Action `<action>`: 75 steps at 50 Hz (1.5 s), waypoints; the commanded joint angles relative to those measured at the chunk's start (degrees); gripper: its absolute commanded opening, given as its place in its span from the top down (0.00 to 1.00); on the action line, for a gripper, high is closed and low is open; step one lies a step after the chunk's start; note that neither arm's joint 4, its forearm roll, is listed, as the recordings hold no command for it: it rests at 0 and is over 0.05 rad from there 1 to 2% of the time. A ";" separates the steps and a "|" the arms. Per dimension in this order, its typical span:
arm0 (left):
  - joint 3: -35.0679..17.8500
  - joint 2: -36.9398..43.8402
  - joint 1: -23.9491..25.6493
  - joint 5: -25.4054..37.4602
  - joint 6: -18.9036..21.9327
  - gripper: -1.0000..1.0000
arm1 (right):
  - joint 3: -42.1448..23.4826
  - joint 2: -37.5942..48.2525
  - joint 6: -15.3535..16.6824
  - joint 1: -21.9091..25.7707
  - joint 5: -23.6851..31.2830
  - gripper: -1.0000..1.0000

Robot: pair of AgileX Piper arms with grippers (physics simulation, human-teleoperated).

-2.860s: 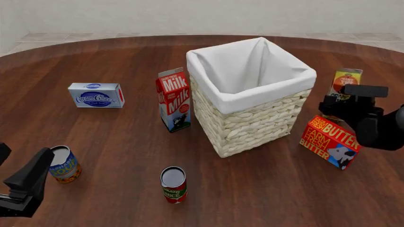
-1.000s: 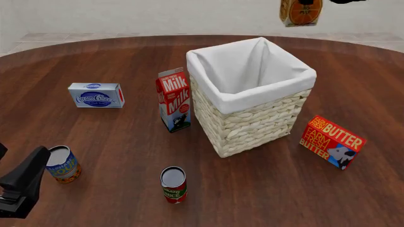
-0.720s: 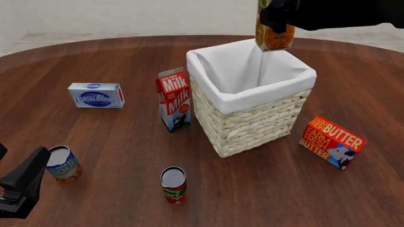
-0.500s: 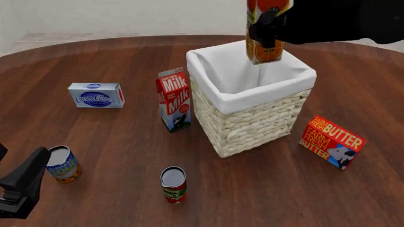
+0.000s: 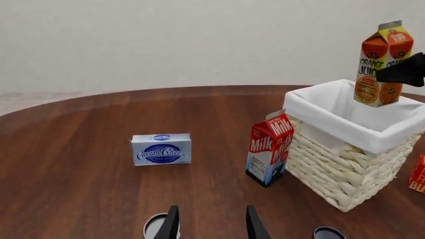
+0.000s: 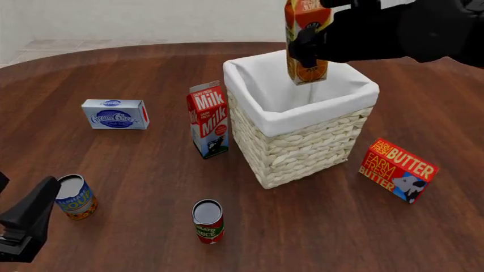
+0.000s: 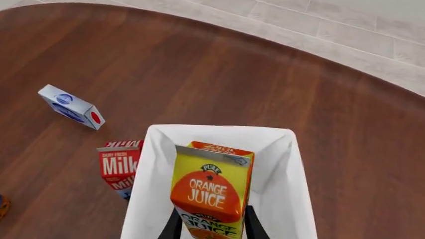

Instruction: Pick up the orange juice, and put it in the basket.

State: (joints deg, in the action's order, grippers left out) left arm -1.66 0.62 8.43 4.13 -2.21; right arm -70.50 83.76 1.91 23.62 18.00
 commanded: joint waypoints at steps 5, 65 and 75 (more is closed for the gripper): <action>-0.12 0.10 0.01 -0.02 -0.01 0.00 | -0.63 2.85 -1.98 0.60 -2.17 1.00; 0.11 0.26 0.07 -0.17 0.07 0.00 | 7.50 7.87 -1.84 1.88 -11.94 0.00; 0.38 -0.06 0.22 -0.02 0.05 0.00 | 7.77 7.68 -2.17 2.54 -12.01 0.00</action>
State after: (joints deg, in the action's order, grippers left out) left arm -1.29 0.67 8.55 3.97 -2.15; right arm -63.04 91.64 0.34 25.72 6.31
